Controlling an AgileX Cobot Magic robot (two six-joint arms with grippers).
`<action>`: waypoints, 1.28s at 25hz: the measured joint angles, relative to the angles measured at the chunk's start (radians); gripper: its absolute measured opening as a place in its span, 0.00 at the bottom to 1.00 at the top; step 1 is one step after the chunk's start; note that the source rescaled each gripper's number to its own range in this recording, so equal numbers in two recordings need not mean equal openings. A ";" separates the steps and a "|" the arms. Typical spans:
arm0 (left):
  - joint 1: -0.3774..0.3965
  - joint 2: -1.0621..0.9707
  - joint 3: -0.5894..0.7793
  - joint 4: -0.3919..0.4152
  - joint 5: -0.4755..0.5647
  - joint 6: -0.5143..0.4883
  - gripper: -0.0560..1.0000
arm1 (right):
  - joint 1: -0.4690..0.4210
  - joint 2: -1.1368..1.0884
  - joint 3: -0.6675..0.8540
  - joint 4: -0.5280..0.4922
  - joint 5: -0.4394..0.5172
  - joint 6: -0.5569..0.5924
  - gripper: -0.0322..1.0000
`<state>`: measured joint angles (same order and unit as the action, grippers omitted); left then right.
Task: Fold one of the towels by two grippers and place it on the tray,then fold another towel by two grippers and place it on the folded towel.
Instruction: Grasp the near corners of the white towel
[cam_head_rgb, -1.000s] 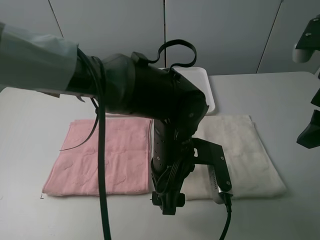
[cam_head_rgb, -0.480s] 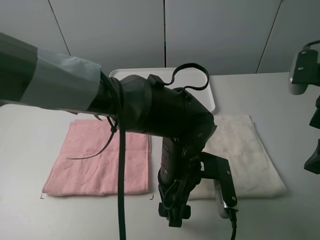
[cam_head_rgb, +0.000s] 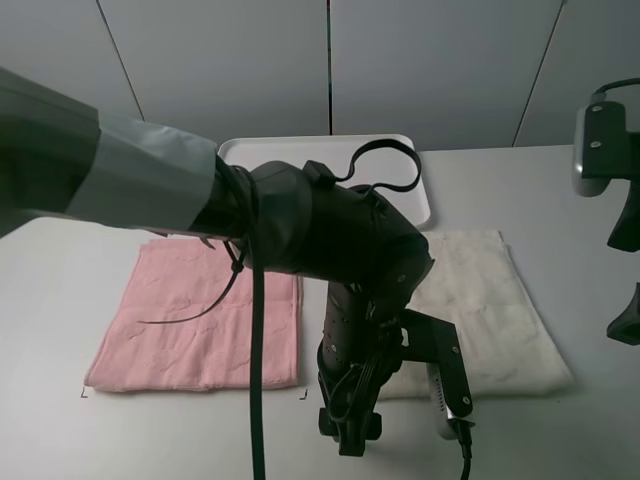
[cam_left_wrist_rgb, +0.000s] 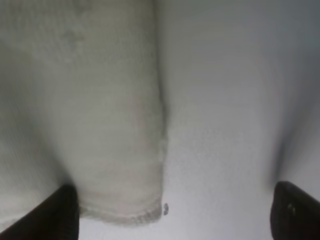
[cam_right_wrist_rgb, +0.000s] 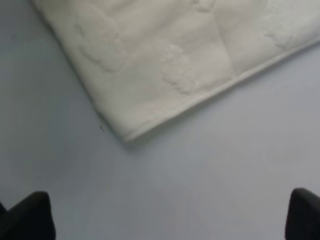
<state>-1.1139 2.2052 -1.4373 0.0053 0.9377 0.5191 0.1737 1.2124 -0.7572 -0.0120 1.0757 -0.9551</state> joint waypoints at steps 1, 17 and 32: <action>0.000 0.000 0.000 0.000 0.000 0.000 0.99 | 0.000 0.000 0.005 0.000 -0.006 -0.011 1.00; 0.000 0.002 0.000 0.000 0.000 0.000 0.99 | 0.000 0.100 0.209 0.075 -0.166 -0.355 1.00; 0.000 0.002 0.000 0.000 0.000 0.000 0.99 | 0.000 0.341 0.211 0.057 -0.280 -0.378 1.00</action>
<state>-1.1139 2.2071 -1.4373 0.0053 0.9377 0.5191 0.1737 1.5533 -0.5461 0.0449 0.7954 -1.3335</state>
